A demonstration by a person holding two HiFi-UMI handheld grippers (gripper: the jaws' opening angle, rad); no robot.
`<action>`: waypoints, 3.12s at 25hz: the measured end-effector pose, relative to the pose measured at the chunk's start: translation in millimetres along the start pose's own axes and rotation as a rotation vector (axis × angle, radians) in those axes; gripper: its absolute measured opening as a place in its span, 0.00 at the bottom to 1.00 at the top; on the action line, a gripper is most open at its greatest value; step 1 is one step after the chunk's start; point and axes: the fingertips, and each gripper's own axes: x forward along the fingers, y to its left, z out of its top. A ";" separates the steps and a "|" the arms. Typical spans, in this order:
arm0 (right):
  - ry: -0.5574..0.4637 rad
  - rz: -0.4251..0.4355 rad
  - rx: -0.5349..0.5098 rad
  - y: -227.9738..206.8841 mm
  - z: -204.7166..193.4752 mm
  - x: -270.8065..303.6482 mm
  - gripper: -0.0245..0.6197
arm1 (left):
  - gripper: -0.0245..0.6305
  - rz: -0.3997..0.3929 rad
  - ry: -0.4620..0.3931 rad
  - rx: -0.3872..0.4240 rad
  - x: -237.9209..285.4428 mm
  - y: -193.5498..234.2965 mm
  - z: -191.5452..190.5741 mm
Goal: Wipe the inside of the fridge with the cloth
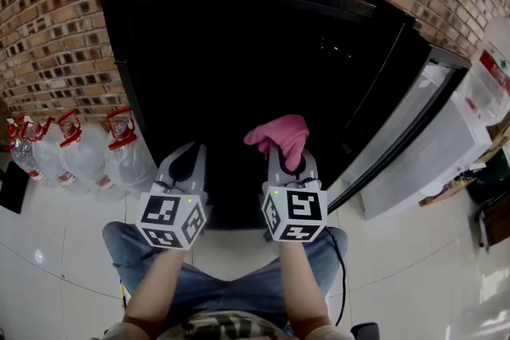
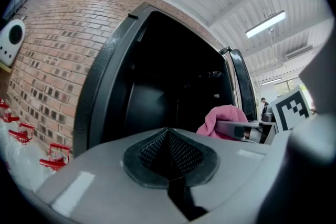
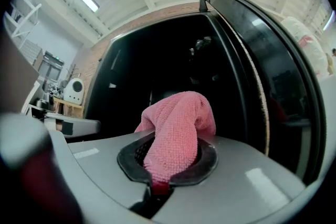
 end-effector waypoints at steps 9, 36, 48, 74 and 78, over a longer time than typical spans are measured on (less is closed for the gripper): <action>-0.019 0.299 0.075 126.0 -48.4 34.7 0.08 | 0.02 0.115 -0.035 0.005 -36.8 44.7 -1.3; 0.220 0.299 -0.026 133.5 -102.1 252.8 0.08 | 0.02 0.078 -0.008 0.021 -25.3 53.0 -6.3; 0.252 0.134 -0.084 66.4 -104.8 271.8 0.08 | 0.02 0.060 0.010 0.017 -18.5 50.3 -14.5; 0.182 -0.093 0.010 -34.9 -72.5 152.0 0.08 | 0.02 -0.026 0.056 -0.006 -8.9 3.5 -30.2; 0.121 -0.067 -0.042 -14.6 -58.9 103.4 0.08 | 0.02 -0.029 0.058 -0.018 -13.8 -2.4 -33.3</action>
